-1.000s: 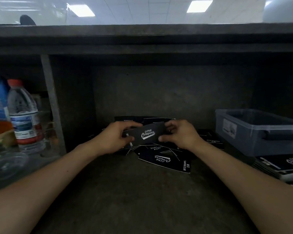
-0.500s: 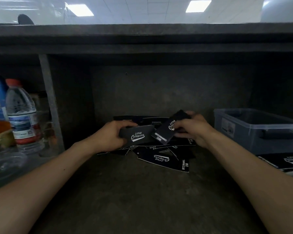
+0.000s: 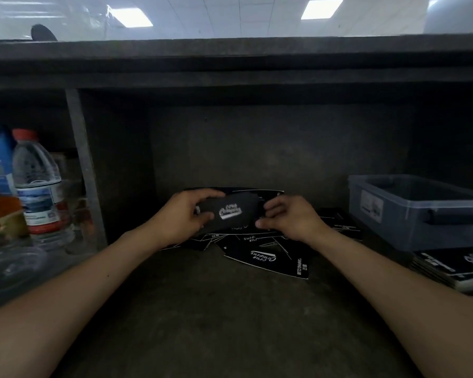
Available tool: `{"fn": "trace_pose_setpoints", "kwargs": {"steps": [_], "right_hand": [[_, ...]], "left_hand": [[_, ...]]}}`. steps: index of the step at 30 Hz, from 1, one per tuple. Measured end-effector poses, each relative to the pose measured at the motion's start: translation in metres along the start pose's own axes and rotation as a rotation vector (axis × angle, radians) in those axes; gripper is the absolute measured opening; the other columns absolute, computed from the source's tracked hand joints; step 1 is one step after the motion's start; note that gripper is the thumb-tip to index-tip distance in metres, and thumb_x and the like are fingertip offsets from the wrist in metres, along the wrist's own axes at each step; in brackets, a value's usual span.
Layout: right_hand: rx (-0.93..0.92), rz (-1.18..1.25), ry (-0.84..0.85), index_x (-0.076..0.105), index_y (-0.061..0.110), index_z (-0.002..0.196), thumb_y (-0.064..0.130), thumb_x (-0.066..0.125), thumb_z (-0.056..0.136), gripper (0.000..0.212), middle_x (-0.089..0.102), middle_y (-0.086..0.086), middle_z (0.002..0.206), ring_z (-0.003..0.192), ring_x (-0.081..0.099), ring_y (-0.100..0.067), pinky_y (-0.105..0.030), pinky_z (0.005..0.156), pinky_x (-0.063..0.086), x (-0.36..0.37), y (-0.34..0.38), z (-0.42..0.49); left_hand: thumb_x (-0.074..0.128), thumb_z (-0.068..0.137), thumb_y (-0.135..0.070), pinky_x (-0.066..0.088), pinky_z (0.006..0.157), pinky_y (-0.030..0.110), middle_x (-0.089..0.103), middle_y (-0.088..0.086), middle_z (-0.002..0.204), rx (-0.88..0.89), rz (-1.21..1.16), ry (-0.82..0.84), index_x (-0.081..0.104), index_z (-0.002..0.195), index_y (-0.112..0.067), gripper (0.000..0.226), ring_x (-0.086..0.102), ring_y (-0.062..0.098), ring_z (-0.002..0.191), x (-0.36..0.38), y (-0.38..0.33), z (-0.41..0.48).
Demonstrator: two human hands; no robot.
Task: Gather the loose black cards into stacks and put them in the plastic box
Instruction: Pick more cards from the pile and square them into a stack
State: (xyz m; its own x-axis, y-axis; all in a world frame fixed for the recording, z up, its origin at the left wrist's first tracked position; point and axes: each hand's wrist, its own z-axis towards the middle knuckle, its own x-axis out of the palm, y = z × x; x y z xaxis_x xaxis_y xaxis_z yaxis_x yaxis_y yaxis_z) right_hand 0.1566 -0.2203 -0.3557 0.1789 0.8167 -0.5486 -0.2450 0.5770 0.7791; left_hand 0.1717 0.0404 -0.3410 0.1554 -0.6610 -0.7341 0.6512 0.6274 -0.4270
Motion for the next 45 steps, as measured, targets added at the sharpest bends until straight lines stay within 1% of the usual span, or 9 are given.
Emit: {"fn": "trace_pose_setpoints", "kwargs": {"steps": [3,8,12,19,24,29,36,42,45], "right_hand": [[-0.109,-0.395,0.166,0.067,0.021,0.125,0.03,0.082,0.079,0.05,0.065,0.003,0.128,0.12,0.059,-0.013,-0.029,0.105,0.043,-0.011,-0.001,-0.002],[-0.085,-0.45,0.257,0.072,0.028,0.111,0.039,0.089,0.067,0.048,0.068,0.01,0.105,0.098,0.063,-0.007,-0.021,0.086,0.049,-0.024,0.008,-0.003],[-0.081,-0.441,0.259,0.069,0.03,0.117,0.057,0.086,0.062,0.064,0.065,0.012,0.116,0.107,0.059,-0.005,-0.024,0.097,0.047,-0.018,0.008,-0.009],[-0.156,-0.342,0.143,0.07,0.018,0.109,0.017,0.088,0.07,0.043,0.07,0.011,0.078,0.063,0.061,0.004,-0.018,0.066,0.047,-0.012,0.009,-0.001],[-0.138,-0.306,0.182,0.069,0.024,0.115,0.048,0.087,0.067,0.056,0.07,0.013,0.097,0.084,0.061,0.003,-0.018,0.076,0.047,-0.009,0.007,-0.008],[-0.026,-0.354,0.223,0.072,0.021,0.108,0.031,0.092,0.064,0.049,0.066,0.011,0.086,0.076,0.061,-0.001,-0.017,0.067,0.044,-0.012,0.014,-0.004],[0.229,0.128,-0.069,0.068,0.02,0.087,0.002,0.077,0.078,0.022,0.07,0.0,0.083,0.07,0.064,-0.01,-0.019,0.051,0.051,-0.034,0.013,0.001],[0.143,0.536,-0.128,0.035,0.032,0.145,-0.021,0.071,0.069,0.098,0.063,-0.006,0.103,0.072,0.071,-0.021,-0.033,0.053,0.059,-0.03,0.015,0.003],[0.158,0.595,-0.051,0.046,0.022,0.139,-0.014,0.073,0.075,0.078,0.066,-0.008,0.107,0.083,0.072,-0.022,-0.032,0.057,0.059,-0.026,0.016,0.0]], "left_hand": [[0.065,0.09,-0.003,0.043,0.096,0.016,0.064,-0.011,0.12,-0.058,-0.004,-0.108,0.06,0.132,-0.031,0.051,0.06,0.006,0.111,-0.009,0.006,0.003],[0.062,0.084,0.007,0.041,0.087,0.002,0.069,-0.003,0.117,-0.083,0.005,-0.063,0.061,0.133,-0.025,0.058,0.064,0.009,0.108,-0.006,0.011,0.002],[0.061,0.085,0.01,0.054,0.092,0.022,0.069,0.001,0.116,-0.092,-0.079,0.008,0.06,0.134,-0.022,0.059,0.067,0.012,0.106,-0.004,0.008,0.002],[0.066,0.084,0.01,0.054,0.097,0.034,0.068,0.002,0.124,-0.065,-0.086,0.043,0.062,0.133,-0.018,0.057,0.066,0.013,0.11,-0.007,0.002,0.0],[0.066,0.085,0.006,0.051,0.101,0.031,0.066,-0.002,0.124,-0.064,-0.04,0.062,0.064,0.13,-0.02,0.051,0.063,0.01,0.113,-0.005,0.005,0.0],[0.07,0.081,0.003,0.055,0.091,0.03,0.071,-0.003,0.112,-0.071,-0.031,0.101,0.066,0.12,-0.022,0.047,0.068,0.007,0.1,-0.005,0.005,-0.001],[0.072,0.08,0.001,0.056,0.086,0.023,0.071,-0.008,0.107,-0.103,-0.077,0.095,0.066,0.118,-0.023,0.046,0.068,0.001,0.095,-0.005,0.002,-0.001],[0.071,0.08,0.002,0.057,0.092,0.036,0.072,-0.005,0.109,-0.119,-0.074,0.104,0.066,0.118,-0.021,0.045,0.069,0.007,0.098,-0.004,0.001,-0.001],[0.074,0.079,-0.003,0.056,0.095,0.036,0.073,-0.006,0.108,-0.106,-0.089,0.102,0.067,0.119,-0.021,0.045,0.069,0.007,0.099,-0.002,-0.001,-0.001]]}}
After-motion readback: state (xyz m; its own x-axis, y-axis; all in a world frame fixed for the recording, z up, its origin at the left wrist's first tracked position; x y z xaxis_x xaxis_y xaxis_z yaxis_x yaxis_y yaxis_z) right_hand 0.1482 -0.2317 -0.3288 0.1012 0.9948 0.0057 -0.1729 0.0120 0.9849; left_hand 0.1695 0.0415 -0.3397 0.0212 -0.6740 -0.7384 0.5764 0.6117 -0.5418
